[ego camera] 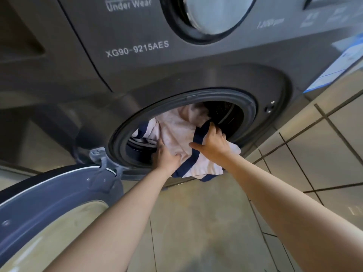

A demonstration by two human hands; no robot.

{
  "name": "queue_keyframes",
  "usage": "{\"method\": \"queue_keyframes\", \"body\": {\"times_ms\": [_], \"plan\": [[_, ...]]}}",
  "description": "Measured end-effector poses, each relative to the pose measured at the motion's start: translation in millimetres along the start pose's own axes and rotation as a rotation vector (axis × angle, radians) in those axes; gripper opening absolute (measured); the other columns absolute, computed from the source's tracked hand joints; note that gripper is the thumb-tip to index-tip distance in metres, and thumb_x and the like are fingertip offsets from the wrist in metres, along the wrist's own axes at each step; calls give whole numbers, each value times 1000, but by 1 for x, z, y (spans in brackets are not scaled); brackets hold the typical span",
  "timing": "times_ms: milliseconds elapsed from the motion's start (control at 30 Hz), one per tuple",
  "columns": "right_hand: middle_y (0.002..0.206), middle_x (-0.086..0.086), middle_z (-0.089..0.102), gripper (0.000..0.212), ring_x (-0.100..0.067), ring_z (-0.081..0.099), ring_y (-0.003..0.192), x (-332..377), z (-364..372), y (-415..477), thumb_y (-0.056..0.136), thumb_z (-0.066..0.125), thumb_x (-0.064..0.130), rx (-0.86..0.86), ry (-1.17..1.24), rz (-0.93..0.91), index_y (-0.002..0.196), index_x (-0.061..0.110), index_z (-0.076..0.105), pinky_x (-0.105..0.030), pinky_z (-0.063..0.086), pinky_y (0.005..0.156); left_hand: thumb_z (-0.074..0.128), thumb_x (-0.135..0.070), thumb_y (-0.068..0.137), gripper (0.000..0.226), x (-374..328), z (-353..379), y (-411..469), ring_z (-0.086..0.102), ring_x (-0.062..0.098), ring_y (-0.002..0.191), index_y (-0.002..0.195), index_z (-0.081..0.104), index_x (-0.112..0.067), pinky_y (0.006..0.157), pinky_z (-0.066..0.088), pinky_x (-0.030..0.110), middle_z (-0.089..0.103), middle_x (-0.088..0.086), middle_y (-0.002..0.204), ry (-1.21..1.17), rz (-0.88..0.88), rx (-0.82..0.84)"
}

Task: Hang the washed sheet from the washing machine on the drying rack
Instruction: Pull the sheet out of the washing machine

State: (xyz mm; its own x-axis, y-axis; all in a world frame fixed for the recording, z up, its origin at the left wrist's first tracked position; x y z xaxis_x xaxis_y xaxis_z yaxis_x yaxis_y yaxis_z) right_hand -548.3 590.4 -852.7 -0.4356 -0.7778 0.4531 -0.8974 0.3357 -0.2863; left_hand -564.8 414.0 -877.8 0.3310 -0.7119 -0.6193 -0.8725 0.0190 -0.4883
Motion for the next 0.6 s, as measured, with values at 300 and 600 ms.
{"method": "queue_keyframes", "body": {"times_ms": [300,600], "plan": [[127,-14,57,60,-32,53,115,5,47,13,91,56,47,194,185,116,132,5,45,-34,41,91,42,8,88,63,-12,53,-26,48,14,107,142,38,-25,79,44,24,52,-3,125,-233,17,329],[103,-1,59,32,-23,55,101,2,25,-25,87,53,7,157,335,47,118,13,55,-26,36,75,45,-7,92,23,31,14,-28,67,24,87,106,64,-7,81,55,37,70,10,100,-637,-222,92]]}}
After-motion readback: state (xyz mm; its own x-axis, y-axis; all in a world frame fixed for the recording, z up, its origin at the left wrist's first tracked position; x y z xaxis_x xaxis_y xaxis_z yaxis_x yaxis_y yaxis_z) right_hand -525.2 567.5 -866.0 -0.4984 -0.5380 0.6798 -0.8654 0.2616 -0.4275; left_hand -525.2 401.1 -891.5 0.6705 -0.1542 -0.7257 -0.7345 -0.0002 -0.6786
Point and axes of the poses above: each hand's wrist, its own y-axis towards the middle knuckle, its own z-axis out of the palm, x = y × z, the point moved 8 cm from there along y, towards the middle knuckle
